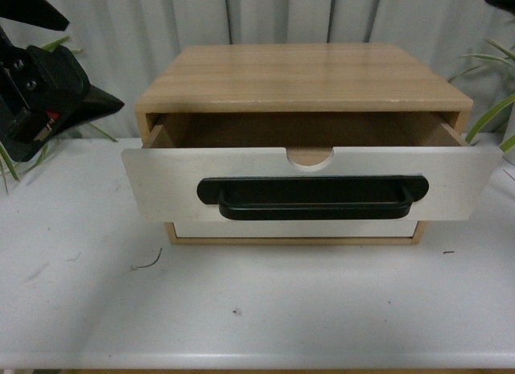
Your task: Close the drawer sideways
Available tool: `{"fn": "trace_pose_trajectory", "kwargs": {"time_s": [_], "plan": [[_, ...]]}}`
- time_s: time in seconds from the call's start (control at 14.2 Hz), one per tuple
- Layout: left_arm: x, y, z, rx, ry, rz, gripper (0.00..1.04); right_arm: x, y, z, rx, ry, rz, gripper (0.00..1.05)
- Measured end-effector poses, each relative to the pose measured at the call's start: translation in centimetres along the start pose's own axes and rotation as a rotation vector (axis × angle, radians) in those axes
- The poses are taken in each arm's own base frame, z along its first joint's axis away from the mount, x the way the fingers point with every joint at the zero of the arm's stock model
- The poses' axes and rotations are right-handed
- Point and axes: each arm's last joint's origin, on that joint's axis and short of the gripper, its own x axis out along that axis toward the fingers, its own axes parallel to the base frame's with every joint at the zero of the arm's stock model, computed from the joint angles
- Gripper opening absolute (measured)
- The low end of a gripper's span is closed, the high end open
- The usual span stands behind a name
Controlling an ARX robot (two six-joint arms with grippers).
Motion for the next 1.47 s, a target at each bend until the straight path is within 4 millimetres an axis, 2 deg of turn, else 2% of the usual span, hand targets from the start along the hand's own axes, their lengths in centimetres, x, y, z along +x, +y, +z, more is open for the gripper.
{"fn": "trace_pose_trajectory", "kwargs": {"time_s": [0.07,0.14,0.21,0.28,0.7,1.12,1.33,1.47], "plan": [[1.6,-0.8,0.8,0.123,0.1,-0.147,0.98,1.3,0.6,-1.2,-0.232,0.067,0.205,0.98],[2.8,-1.2,1.4,0.142,0.096,-0.168,0.98,2.2,1.7,-2.4,-0.34,0.095,0.311,0.98],[4.0,-2.0,1.3,0.15,0.079,-0.17,0.98,3.6,2.4,-3.3,-0.382,0.109,0.323,0.98],[5.0,-2.9,0.8,0.174,0.092,-0.175,0.98,4.6,3.0,-3.8,-0.39,0.117,0.325,0.98],[6.2,-3.1,0.4,0.192,0.095,-0.148,0.98,6.4,3.0,-4.5,-0.413,0.134,0.297,0.98],[6.6,-3.3,0.4,0.204,0.099,-0.154,0.98,6.4,3.1,-4.2,-0.402,0.123,0.312,0.98],[6.6,-3.1,0.4,0.2,0.099,-0.151,0.98,5.9,3.4,-3.2,-0.393,0.107,0.337,0.98],[6.6,-2.9,0.4,0.198,0.101,-0.155,0.98,5.0,4.0,-3.1,-0.353,0.131,0.417,0.98]]}}
